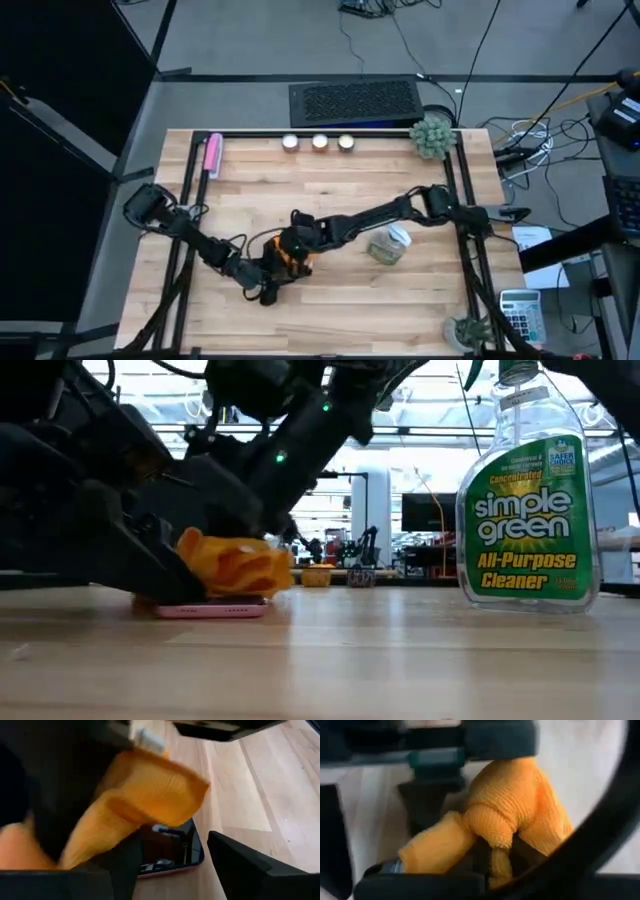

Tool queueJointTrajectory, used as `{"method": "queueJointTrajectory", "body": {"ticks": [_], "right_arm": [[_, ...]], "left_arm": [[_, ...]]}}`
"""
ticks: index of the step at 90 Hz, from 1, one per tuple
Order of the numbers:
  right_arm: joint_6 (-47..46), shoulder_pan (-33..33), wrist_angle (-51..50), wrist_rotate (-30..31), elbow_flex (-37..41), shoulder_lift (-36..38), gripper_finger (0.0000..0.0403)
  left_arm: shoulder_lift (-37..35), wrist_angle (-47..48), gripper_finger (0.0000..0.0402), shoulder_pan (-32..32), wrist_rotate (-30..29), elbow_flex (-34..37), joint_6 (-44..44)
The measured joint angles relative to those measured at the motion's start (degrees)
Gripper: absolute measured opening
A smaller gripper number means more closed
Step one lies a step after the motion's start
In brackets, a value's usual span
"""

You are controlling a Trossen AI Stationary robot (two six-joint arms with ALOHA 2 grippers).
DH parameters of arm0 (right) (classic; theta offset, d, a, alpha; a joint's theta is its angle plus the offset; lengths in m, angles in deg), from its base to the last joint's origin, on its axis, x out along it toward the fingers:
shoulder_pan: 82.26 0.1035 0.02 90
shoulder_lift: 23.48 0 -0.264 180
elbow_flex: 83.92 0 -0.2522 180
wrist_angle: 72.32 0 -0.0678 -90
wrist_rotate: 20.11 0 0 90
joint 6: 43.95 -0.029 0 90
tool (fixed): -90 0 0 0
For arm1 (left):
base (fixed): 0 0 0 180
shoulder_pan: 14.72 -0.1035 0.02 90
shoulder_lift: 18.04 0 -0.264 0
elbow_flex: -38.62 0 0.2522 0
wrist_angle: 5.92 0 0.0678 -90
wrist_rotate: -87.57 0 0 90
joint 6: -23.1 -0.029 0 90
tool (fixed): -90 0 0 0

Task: Apply microfiber cloth
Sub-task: Wipe the front side of the pink cellphone using the orange microfiber cloth

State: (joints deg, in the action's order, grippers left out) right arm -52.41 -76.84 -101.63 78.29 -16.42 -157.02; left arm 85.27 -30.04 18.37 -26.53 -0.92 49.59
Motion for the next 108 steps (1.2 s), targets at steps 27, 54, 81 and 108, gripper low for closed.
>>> {"method": "queueJointTrajectory", "body": {"ticks": [27,54,81,108], "right_arm": [[-0.38,-2.7,-11.07,4.26,0.54,6.09,0.0023],[-3.06,5.2,-11.9,0.69,0.44,4.14,0.0023],[1.71,-0.07,-1.23,3.26,0.02,-0.78,0.0023],[3.54,-2.27,-4.28,1.34,0.68,3.81,0.0023]], "left_arm": [[0.0,-0.14,0.0215,0.03,0.47,-0.16,-0.01],[0.0,-0.25,0.0215,0.03,0.4,-0.14,-0.3],[0.0,-0.64,0.0215,-0.01,0.07,-0.01,-0.25],[0.04,-1.17,0.0215,0.08,2.45,-0.2,-0.35]]}}
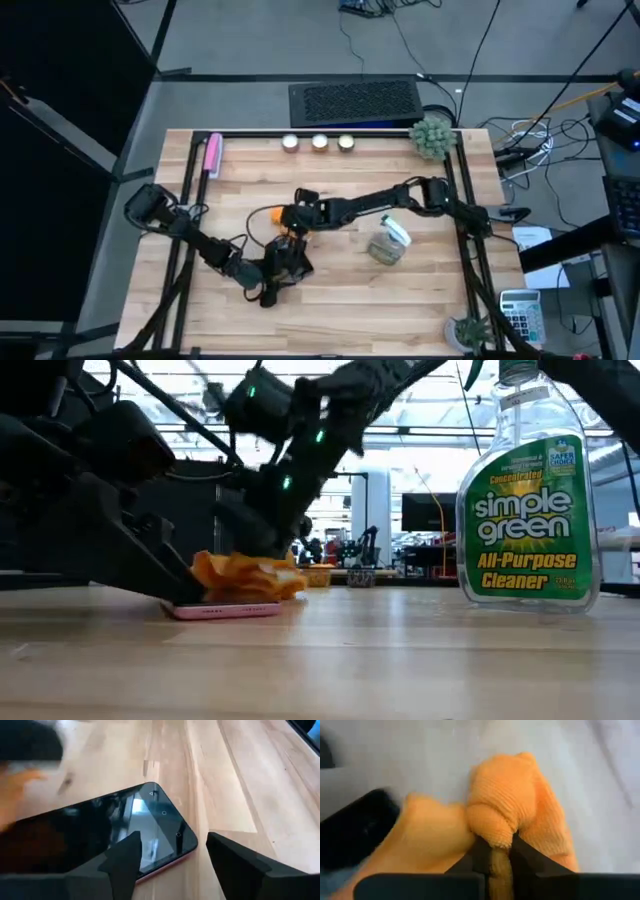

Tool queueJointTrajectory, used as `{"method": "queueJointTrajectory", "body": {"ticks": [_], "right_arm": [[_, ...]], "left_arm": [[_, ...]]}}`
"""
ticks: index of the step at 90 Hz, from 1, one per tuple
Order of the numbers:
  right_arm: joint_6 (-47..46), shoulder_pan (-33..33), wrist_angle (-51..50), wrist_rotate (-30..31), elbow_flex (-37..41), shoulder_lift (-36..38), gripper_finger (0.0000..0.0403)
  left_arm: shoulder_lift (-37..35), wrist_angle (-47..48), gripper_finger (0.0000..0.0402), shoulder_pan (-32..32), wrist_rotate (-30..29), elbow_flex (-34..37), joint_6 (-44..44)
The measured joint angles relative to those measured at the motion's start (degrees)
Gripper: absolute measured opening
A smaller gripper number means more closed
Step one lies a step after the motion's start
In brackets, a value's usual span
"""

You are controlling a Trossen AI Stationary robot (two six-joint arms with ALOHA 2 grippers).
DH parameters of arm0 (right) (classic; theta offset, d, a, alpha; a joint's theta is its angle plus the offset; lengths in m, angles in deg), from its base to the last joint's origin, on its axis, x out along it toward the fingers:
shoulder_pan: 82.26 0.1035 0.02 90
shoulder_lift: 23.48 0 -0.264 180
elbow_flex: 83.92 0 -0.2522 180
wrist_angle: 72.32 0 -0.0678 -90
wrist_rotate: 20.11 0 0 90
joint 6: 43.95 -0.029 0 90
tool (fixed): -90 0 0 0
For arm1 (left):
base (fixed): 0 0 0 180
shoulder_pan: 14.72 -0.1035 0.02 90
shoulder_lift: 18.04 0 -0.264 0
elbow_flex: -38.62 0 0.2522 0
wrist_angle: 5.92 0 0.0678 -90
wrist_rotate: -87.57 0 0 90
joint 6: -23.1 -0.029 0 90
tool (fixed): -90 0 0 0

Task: Apply microfiber cloth
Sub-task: Wipe the front side of the pink cellphone using the orange microfiber cloth

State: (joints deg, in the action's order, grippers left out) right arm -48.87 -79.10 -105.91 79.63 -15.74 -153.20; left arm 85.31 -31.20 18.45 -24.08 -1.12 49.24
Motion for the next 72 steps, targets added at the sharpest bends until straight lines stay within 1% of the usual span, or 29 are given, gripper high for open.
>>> {"method": "queueJointTrajectory", "body": {"ticks": [6,15,33,43,50,63,68,72], "right_arm": [[1.11,2.47,0.5,-3.59,-0.33,1.64,0.0023],[2.45,4.82,1.18,-4.26,-0.37,0.86,0.0023],[1.92,4.04,9.33,-5.92,-0.5,-5.57,0.0023],[2.54,3.05,10.72,-6.41,-0.64,-7.35,0.0023],[2.72,2.3,10.98,-3.93,-0.66,-7.59,0.0023],[3.31,-0.28,10.72,4.58,-0.64,-6.04,0.0023],[4.01,-1.16,6.69,7.5,-0.13,-4.51,0.0023],[4.05,-1.4,4.01,7.77,0.03,-2.95,0.0023]], "left_arm": [[0.0,-0.02,0.0215,-0.01,-0.01,0.0,-0.06],[0.02,-0.33,0.0215,0.02,-0.01,0.0,-0.73],[0.02,-0.24,0.0215,0.08,-0.01,0.05,-1.42],[0.02,-0.24,0.0215,0.14,-0.04,0.07,-1.64],[0.02,0.07,0.0215,0.23,-0.63,0.13,-2.42],[0.02,0.23,0.0215,0.11,-1.35,0.05,-2.97],[0.02,-0.02,0.0215,0.17,-0.15,-0.03,-2.95],[0.02,-0.31,0.0215,0.31,1.01,-0.16,-2.97]]}}
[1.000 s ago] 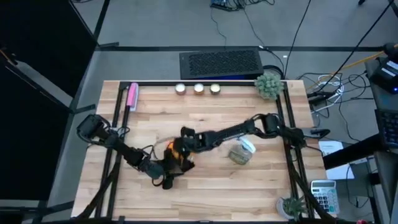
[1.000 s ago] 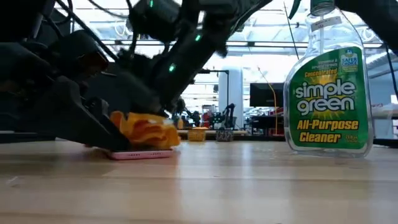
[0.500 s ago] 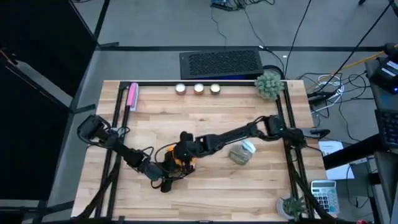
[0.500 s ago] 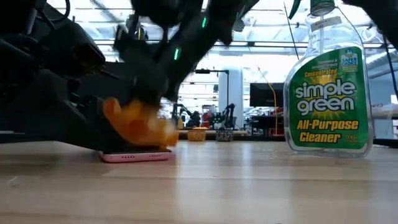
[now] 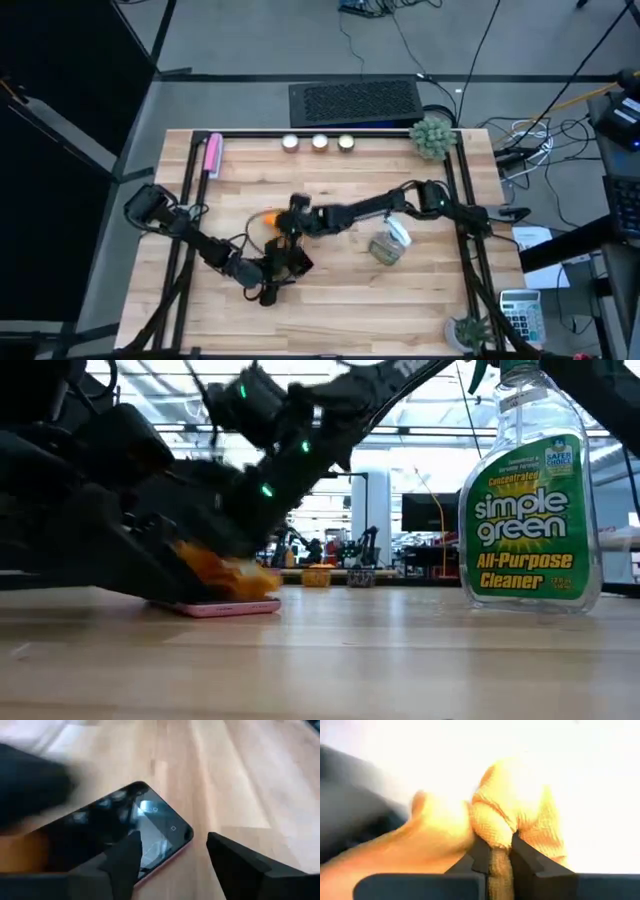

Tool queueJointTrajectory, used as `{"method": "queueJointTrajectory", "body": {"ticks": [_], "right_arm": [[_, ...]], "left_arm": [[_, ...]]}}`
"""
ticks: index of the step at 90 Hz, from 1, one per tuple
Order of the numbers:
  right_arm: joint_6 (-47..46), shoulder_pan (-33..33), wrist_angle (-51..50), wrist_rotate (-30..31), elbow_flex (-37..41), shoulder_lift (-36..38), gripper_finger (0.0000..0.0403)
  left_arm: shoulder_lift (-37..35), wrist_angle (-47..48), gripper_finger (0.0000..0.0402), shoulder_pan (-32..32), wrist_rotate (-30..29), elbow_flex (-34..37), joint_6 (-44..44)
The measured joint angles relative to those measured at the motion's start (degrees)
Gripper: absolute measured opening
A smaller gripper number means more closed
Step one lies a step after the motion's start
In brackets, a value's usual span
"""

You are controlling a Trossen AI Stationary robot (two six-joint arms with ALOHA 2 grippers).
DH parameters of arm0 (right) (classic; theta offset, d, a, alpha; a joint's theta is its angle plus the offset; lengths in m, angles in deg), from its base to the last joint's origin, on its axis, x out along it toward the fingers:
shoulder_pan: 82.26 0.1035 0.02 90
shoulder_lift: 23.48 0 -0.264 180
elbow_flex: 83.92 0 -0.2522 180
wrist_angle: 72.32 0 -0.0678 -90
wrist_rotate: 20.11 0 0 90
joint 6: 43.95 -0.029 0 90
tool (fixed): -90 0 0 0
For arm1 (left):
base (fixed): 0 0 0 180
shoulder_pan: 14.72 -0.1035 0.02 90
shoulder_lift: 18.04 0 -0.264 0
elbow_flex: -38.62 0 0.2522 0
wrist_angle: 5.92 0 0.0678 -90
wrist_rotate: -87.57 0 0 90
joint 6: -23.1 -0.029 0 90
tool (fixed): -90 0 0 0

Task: Apply microfiber cloth
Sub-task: Wipe the front side of the pink cellphone using the orange microfiber cloth

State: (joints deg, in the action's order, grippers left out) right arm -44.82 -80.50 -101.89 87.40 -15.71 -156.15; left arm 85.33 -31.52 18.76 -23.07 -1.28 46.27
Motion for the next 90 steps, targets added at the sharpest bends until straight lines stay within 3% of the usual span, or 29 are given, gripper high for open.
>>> {"method": "queueJointTrajectory", "body": {"ticks": [14,30,42,59,65,71,79,90], "right_arm": [[-2.98,3.46,-14.97,-2.16,-0.51,9.08,0.0023],[-10.09,6.35,-29.44,-1.96,-0.14,12.16,0.0034],[-14.95,7.47,-38.59,-2.67,-0.43,12.79,0.0052],[-19.89,5.02,-51.66,-2.6,-0.35,12.3,0.0112],[-20.86,4.58,-53.32,-3.51,-0.36,12.3,0.0141],[-20.96,4.53,-52.29,-8.35,-0.34,12.72,0.017],[-20.59,5.74,-45.34,-13.93,-0.38,12.9,0.02],[-14.03,9.72,-32.13,-13.83,-0.43,11.45,0.0225]], "left_arm": [[-2.82,1.66,0.0215,0.32,0.81,-0.39,-1.78],[-12.58,8.73,0.0215,0.45,1.68,-1.92,-2.61],[-22.24,25.58,0.0215,0.67,1.55,-3.7,-0.79],[-33.26,46.56,0.0215,2.19,1.14,-4.81,11.39],[-34.64,51.93,0.0215,3.37,-0.22,-4.67,16.18],[-34.66,53.42,0.0215,4.65,-1.56,-3.49,20.42],[-33.22,52.01,0.0215,6.18,-2.17,-1.05,24.41],[-28.68,47.51,0.0215,6.44,-5.46,0.08,24.53]]}}
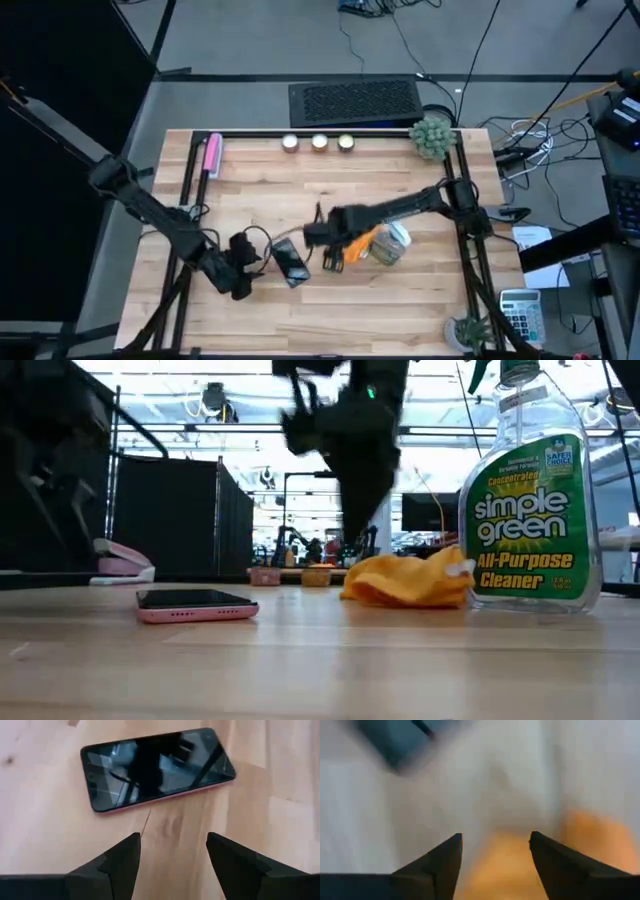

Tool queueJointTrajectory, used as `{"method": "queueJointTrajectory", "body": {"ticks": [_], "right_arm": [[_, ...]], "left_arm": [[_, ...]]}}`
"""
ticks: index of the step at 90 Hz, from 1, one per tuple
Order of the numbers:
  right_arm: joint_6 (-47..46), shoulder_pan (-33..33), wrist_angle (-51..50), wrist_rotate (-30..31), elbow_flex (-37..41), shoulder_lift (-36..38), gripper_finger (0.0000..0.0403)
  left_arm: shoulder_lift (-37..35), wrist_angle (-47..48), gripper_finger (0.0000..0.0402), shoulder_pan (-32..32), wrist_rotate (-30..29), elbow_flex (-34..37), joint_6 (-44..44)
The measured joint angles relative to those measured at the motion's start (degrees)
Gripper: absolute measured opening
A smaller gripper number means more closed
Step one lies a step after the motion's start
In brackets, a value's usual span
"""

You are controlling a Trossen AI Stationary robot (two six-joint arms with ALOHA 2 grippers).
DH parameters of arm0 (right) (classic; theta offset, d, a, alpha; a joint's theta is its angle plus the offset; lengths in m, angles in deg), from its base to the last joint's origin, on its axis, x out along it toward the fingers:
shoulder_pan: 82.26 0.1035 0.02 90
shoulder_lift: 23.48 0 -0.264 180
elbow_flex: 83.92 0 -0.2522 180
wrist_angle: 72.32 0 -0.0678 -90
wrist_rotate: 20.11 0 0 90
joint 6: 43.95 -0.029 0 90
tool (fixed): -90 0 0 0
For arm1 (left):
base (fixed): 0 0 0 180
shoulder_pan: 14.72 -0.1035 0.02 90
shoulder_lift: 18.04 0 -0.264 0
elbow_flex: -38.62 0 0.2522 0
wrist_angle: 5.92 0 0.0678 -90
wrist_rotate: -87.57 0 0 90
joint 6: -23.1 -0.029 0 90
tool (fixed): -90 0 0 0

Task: Apply microfiber cloth
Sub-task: Wipe the front side of the pink cellphone using the orange microfiber cloth

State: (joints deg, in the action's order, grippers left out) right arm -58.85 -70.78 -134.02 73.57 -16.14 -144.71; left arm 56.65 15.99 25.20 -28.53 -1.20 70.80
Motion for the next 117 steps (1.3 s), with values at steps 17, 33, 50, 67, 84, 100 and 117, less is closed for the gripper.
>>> {"method": "queueJointTrajectory", "body": {"ticks": [17,33,50,67,84,100,117], "right_arm": [[10.54,2.06,9.55,1.66,-0.02,-6.45,0.0225],[8.55,1.62,8.82,0.01,-0.28,-9.2,0.0204],[6.85,2.32,19.82,-0.19,0.04,-10.03,0.0185],[5.05,2.3,20.17,-0.77,0.05,-10.05,0.0171],[3.36,2.51,3.85,-0.6,-1.8,-2.97,0.0162],[2.53,1.57,-5.68,8.39,-0.81,4.74,0.0157],[-8.13,-3.73,-10.17,11.36,2.28,5.35,0.0157]], "left_arm": [[6.53,-4.23,0.0215,-1.59,-2.94,0.15,-1.84],[9.3,-4.83,0.0215,-3.1,-3.56,0.15,-2.04],[9.51,-4.88,0.0215,-4.74,-9.0,0.15,-5.23],[9.49,-6.83,0.0215,-6.46,-8.91,0.15,-8.65],[4.35,-6.19,0.0215,-5.86,-5.9,-1.43,-10.11],[-0.52,-6.82,0.0215,-9.42,-7.22,-2.18,-19.22],[3.77,-10.7,0.0215,-16.14,-2.79,-1.62,-22.8]]}}
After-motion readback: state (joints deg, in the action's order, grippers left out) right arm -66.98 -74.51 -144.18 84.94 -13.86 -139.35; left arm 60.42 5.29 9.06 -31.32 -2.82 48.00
